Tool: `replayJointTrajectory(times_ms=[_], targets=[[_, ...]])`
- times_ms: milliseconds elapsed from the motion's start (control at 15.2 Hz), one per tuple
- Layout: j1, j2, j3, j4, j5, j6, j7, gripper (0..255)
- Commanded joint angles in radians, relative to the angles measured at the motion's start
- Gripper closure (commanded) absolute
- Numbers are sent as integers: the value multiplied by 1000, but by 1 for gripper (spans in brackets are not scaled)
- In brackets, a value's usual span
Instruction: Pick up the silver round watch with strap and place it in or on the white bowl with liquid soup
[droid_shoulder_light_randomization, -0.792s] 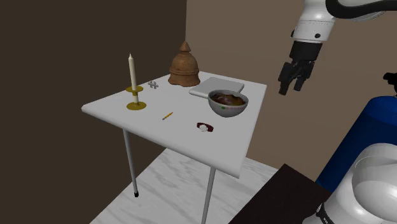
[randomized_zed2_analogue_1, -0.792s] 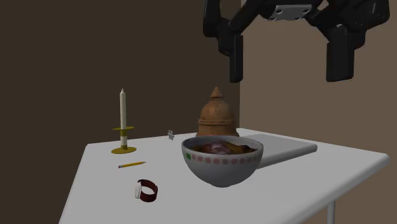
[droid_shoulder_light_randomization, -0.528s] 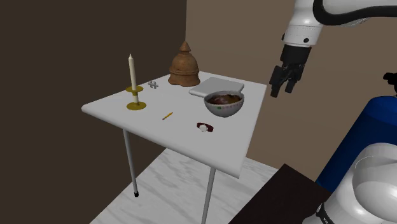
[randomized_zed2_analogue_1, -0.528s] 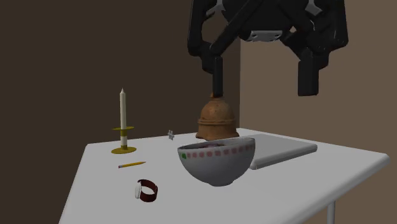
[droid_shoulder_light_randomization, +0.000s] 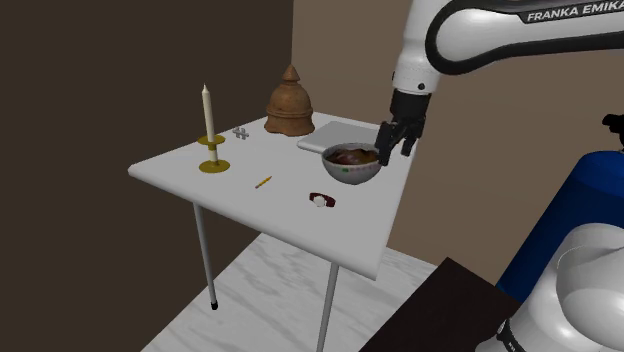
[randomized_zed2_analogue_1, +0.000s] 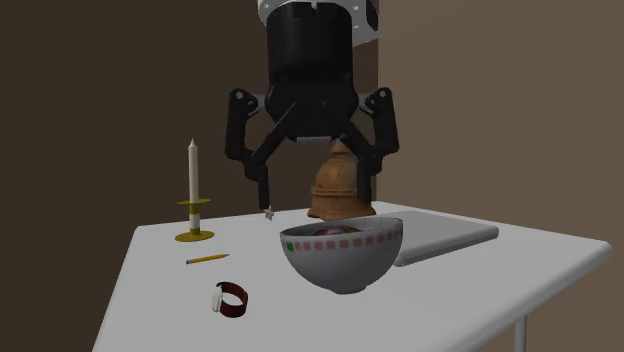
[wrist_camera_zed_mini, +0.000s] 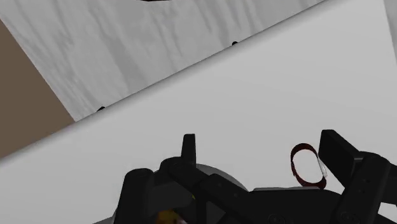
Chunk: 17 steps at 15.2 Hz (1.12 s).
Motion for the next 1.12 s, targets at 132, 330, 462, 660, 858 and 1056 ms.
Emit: replayJointTrajectory(times_ms=[132, 330, 462, 660, 858, 1056], targets=[[23, 114, 40, 34, -3, 94, 16, 0], [38, 207, 69, 72, -13, 157, 30, 0], [47, 271, 88, 103, -25, 195, 40, 0], [60, 370, 115, 157, -48, 245, 59, 0], [75, 470, 140, 222, -79, 286, 80, 0], [81, 517, 148, 243, -96, 313, 91, 0]])
